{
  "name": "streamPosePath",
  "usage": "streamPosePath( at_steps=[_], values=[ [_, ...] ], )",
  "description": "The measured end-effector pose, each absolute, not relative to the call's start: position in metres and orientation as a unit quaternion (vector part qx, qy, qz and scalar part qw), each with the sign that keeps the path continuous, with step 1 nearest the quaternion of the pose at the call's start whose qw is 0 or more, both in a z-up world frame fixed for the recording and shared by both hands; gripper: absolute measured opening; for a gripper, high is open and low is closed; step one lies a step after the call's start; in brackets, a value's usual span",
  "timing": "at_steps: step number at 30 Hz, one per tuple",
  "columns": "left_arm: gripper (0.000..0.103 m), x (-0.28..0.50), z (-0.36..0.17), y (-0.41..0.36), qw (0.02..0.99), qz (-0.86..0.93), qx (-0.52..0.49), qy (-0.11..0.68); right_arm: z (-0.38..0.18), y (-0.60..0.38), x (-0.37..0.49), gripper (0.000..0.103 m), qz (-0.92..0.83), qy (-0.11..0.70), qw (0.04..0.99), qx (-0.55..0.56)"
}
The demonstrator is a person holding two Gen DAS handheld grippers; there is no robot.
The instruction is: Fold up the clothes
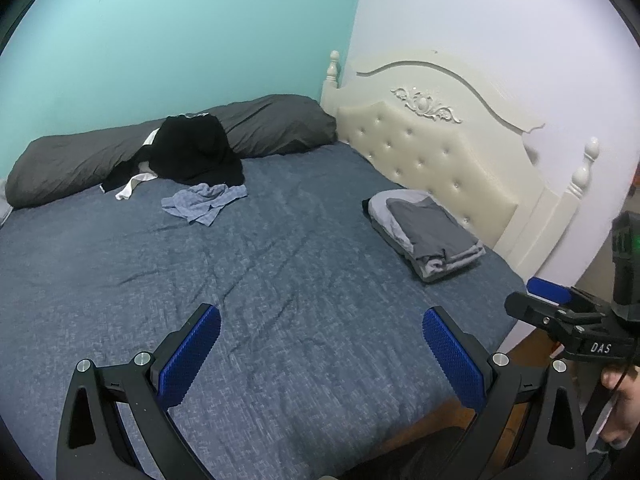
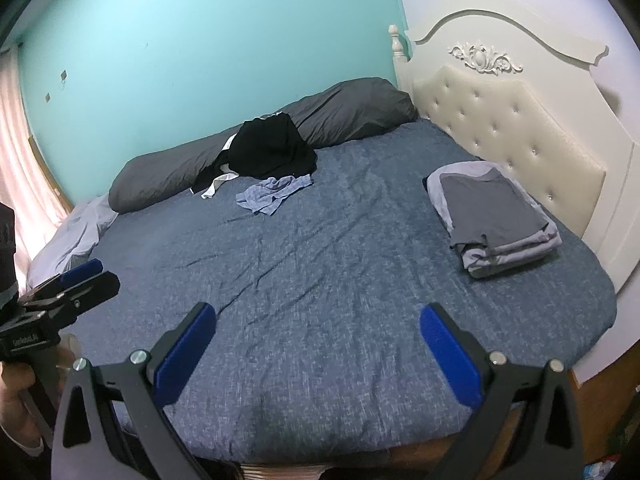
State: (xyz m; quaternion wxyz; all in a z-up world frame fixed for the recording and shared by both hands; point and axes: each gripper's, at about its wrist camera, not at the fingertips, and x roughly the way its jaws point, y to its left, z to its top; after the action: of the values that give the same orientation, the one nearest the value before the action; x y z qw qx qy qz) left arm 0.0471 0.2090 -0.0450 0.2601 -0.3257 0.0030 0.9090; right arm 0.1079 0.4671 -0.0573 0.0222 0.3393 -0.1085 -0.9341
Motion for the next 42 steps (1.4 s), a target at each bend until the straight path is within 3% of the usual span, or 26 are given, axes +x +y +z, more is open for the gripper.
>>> streamPosePath(
  at_steps=[42],
  values=[
    [0.103,0.106,-0.045,0.198,0.256,0.914,-0.315,0.019,-0.05,0.447,0.174,0.103,-0.948,-0.095,0.007,0.304]
  ],
)
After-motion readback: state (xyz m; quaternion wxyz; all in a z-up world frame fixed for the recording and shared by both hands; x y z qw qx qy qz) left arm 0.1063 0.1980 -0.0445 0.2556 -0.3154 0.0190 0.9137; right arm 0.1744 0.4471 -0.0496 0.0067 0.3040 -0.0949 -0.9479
